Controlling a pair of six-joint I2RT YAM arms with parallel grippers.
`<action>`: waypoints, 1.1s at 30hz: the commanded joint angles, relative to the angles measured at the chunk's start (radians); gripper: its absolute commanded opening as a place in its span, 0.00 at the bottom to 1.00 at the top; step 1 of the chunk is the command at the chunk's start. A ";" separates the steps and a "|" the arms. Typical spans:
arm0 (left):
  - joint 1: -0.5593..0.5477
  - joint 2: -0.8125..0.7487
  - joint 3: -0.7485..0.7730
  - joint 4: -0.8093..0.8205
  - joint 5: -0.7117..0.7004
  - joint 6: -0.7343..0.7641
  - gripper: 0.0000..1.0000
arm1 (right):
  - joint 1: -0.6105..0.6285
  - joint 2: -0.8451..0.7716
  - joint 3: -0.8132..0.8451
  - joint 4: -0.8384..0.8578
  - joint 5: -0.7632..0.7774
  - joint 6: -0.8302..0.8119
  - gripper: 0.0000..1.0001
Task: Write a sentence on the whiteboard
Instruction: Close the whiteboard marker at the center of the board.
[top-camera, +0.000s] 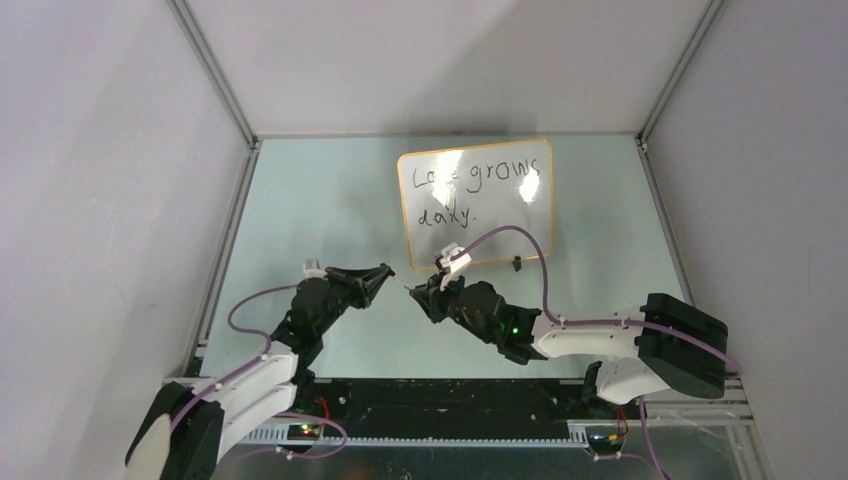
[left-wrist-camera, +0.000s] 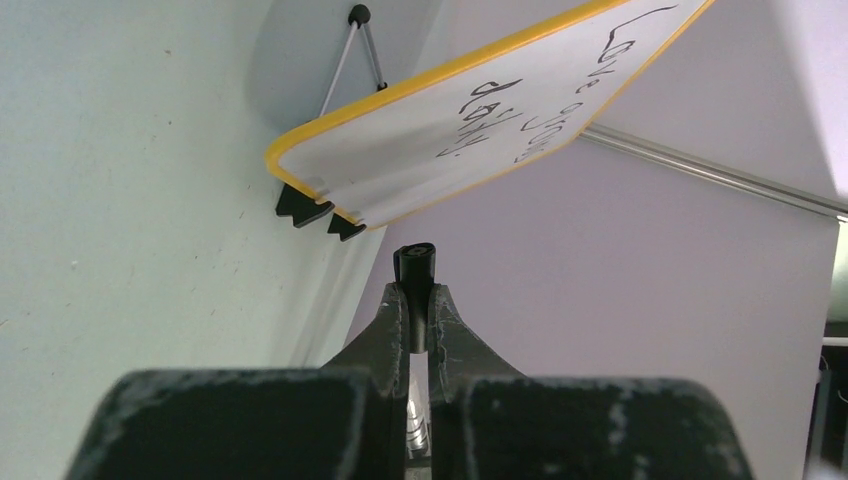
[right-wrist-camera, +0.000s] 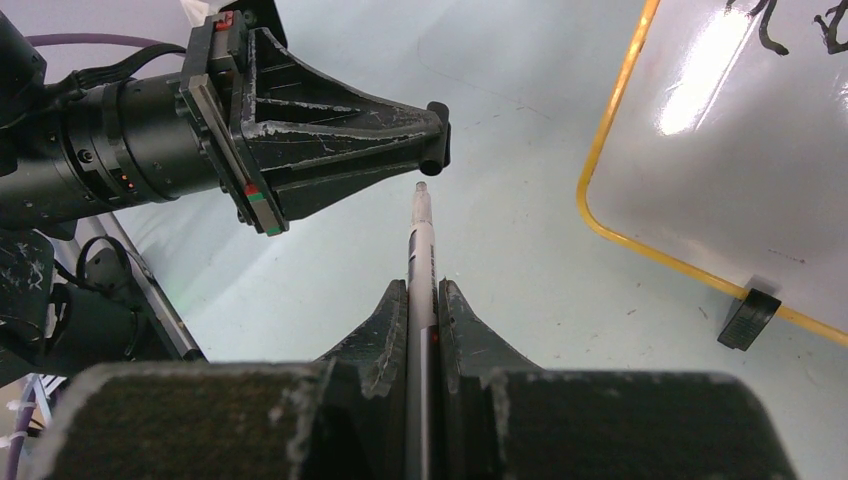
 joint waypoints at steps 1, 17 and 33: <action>-0.003 -0.026 -0.009 -0.009 0.008 -0.016 0.00 | -0.003 0.003 0.037 0.012 0.015 0.002 0.00; -0.007 -0.064 -0.013 -0.057 0.004 -0.004 0.00 | -0.004 0.004 0.036 0.016 0.014 0.002 0.00; -0.026 -0.066 -0.019 -0.050 0.002 -0.010 0.00 | -0.004 0.011 0.046 0.009 0.015 0.004 0.00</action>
